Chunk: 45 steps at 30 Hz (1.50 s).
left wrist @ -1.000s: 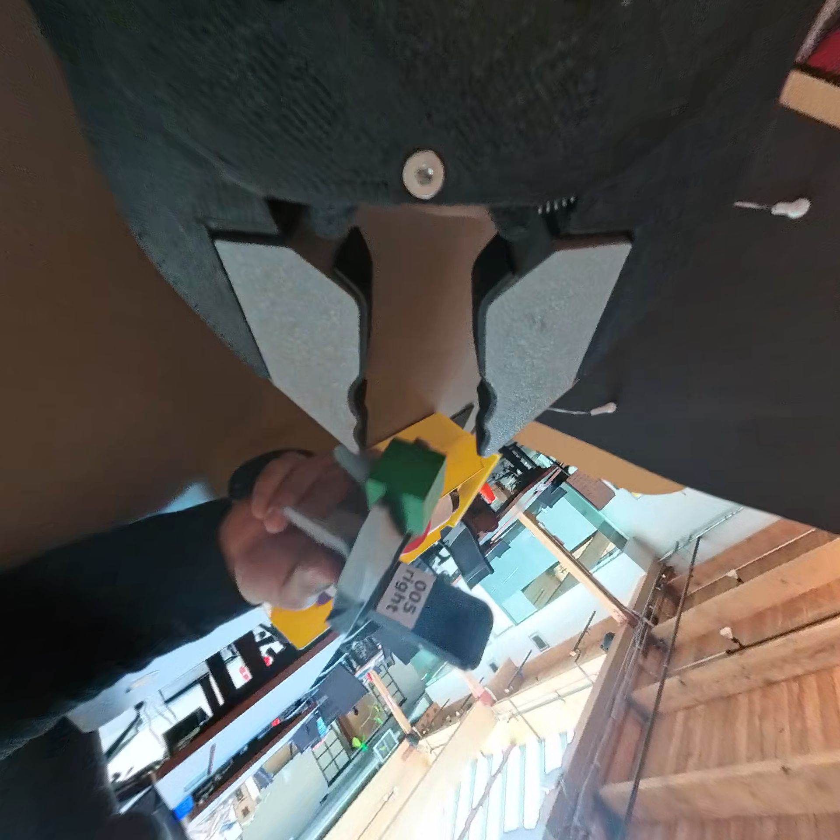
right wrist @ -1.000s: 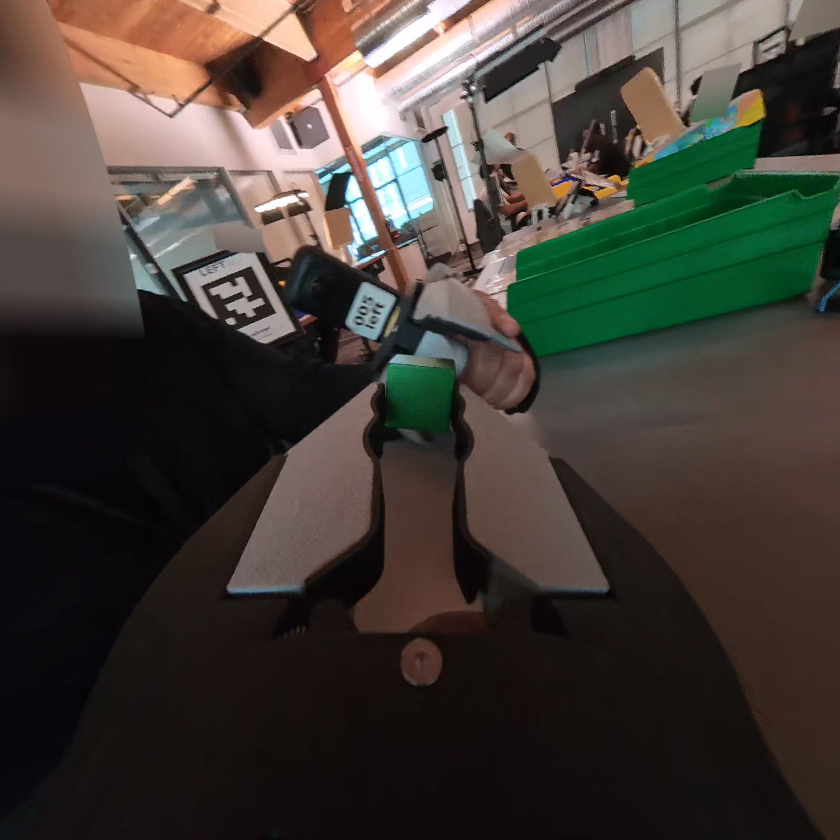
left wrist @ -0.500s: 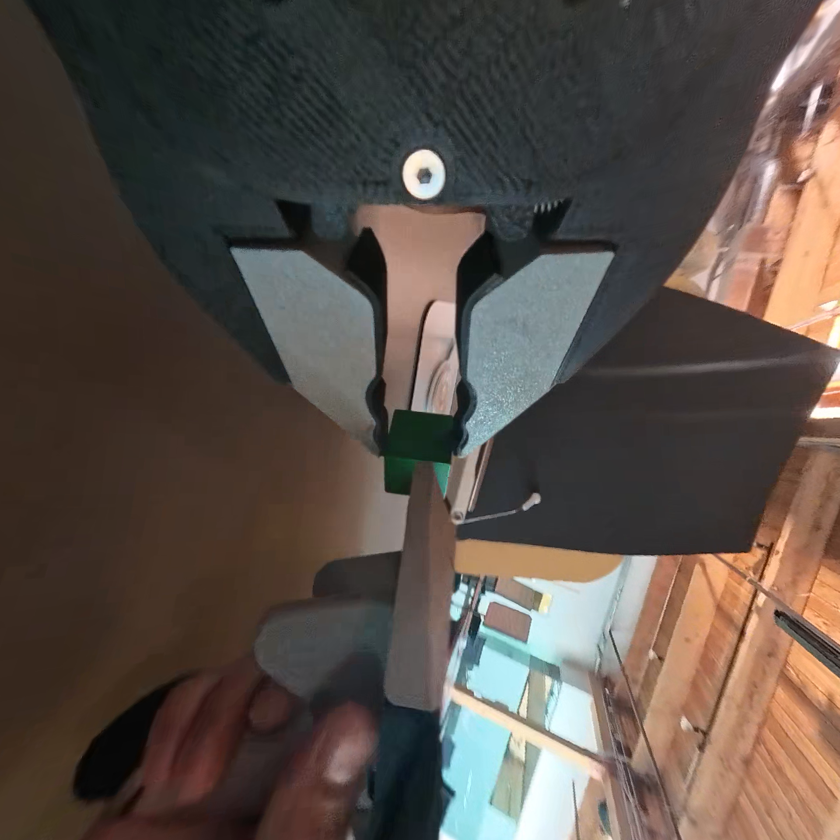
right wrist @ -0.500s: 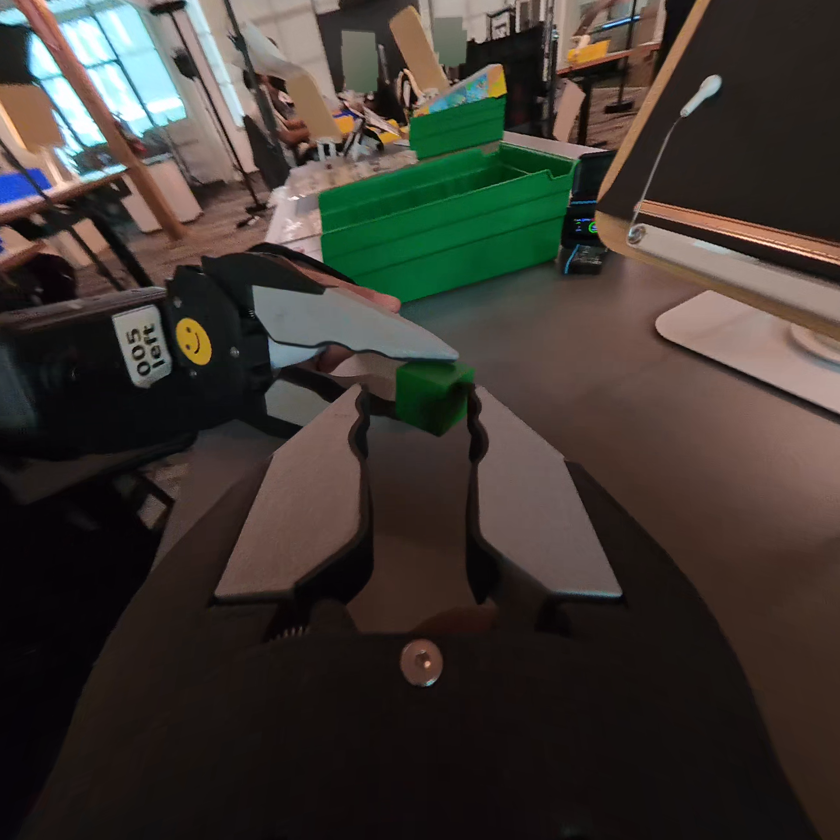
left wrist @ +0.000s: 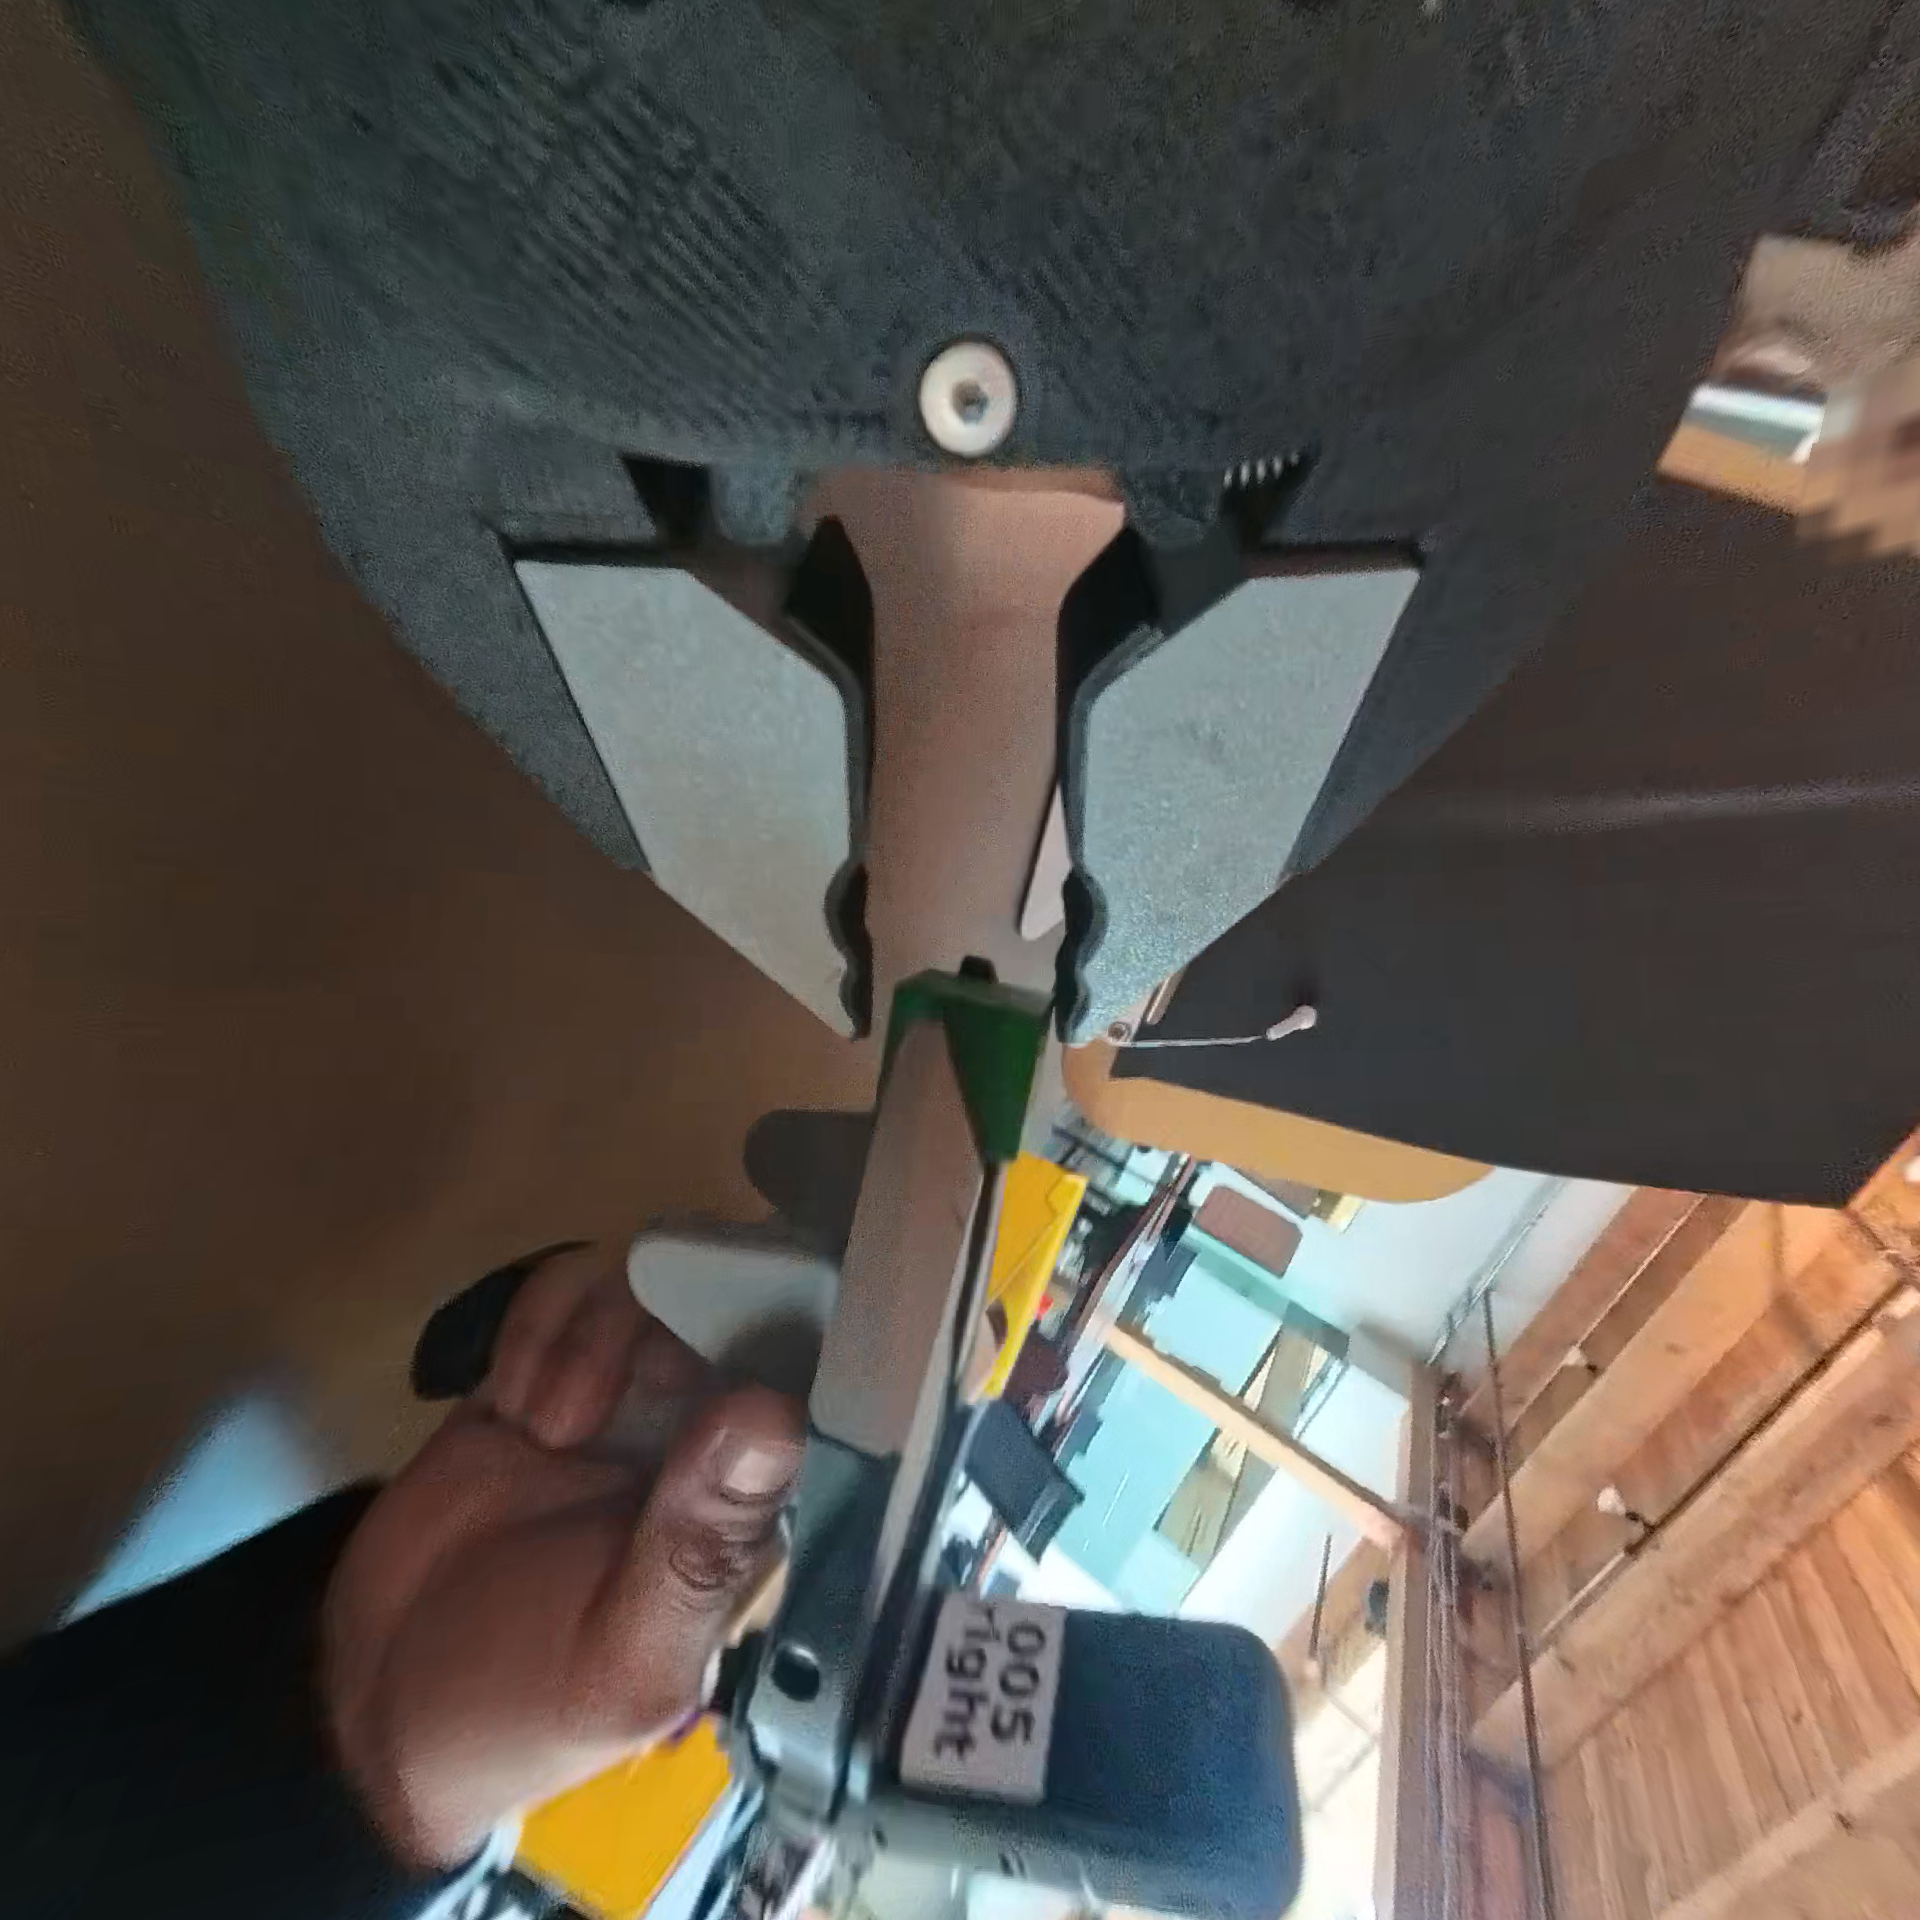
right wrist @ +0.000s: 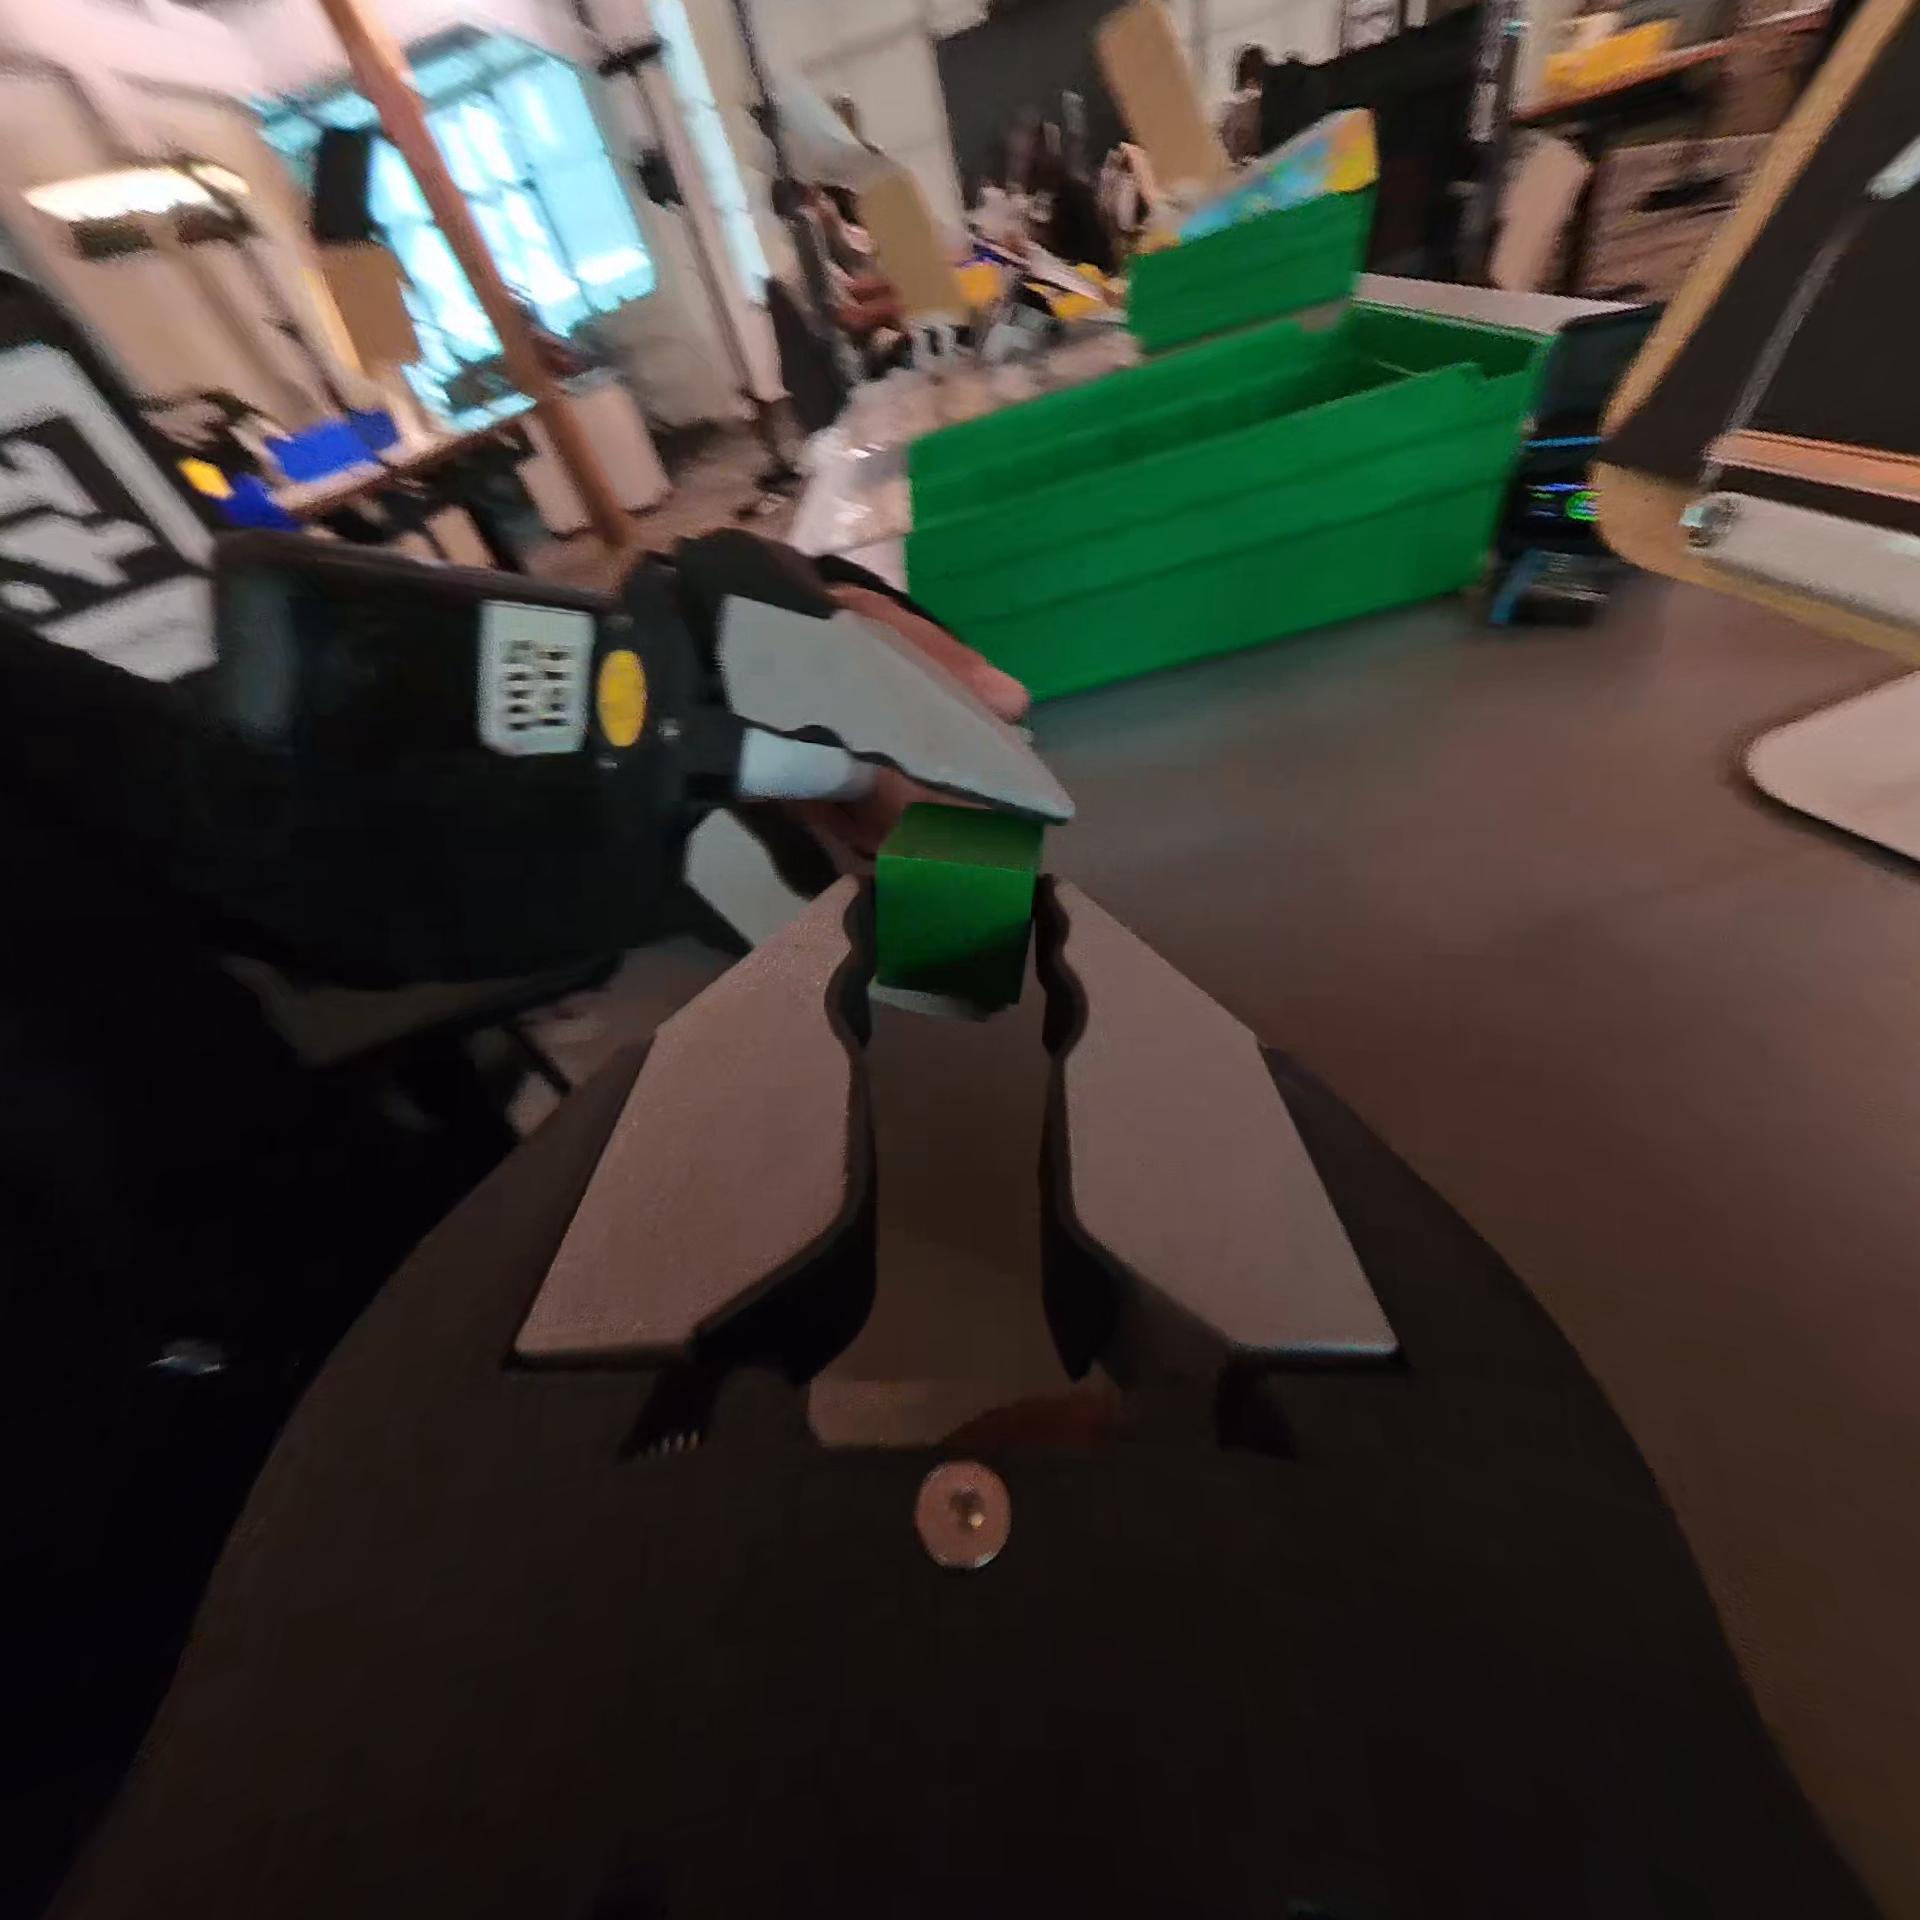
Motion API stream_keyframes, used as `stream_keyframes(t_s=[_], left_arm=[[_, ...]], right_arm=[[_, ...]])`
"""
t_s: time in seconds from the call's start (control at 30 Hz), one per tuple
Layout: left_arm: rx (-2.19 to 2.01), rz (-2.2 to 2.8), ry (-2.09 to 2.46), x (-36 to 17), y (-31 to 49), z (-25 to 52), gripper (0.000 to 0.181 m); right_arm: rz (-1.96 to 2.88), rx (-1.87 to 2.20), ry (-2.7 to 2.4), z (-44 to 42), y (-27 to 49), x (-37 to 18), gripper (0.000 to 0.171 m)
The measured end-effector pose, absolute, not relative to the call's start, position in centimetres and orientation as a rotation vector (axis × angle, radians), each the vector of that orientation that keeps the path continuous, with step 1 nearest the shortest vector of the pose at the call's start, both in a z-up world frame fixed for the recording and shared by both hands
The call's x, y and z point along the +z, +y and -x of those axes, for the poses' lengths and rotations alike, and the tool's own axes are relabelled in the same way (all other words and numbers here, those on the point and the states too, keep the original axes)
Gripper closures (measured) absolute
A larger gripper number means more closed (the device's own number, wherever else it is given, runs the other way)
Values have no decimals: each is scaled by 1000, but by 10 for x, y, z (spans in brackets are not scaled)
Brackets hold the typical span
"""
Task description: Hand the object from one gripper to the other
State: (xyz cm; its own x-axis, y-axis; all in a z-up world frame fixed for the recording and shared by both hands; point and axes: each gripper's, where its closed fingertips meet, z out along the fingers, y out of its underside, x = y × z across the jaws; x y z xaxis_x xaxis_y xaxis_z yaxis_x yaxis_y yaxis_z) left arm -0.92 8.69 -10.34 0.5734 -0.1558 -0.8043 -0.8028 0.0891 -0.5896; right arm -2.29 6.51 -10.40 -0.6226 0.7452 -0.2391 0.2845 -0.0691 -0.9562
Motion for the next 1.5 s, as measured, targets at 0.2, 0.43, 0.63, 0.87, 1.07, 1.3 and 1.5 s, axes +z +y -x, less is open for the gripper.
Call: stream_keyframes(t_s=[0.2, 0.43, 0.63, 0.87, 1.07, 1.3, 1.5], left_arm=[[552, 1403, 849, -97, 84, 12, 149], [524, 1618, 679, -125, 105, 46, 150], [490, 1764, 560, -141, 111, 70, 153], [501, 1811, 560, -150, 112, 73, 154], [440, 1914, 491, -166, 113, 84, 150], [396, 1967, 396, -168, 115, 89, 125], [333, 1982, 280, -165, 115, 94, 103]], right_arm=[[1043, 1818, -1824, 15, 65, -89, 145], [1053, 1215, -1483, 14, 129, -43, 145], [1352, 712, -1129, -58, 262, 25, 145], [1882, 336, -1152, -104, 419, -67, 143], [1974, 255, -1145, -111, 431, -92, 116], [1766, 526, -1224, -99, 334, -60, 85], [1474, 946, -1578, -40, 135, -55, 83]])
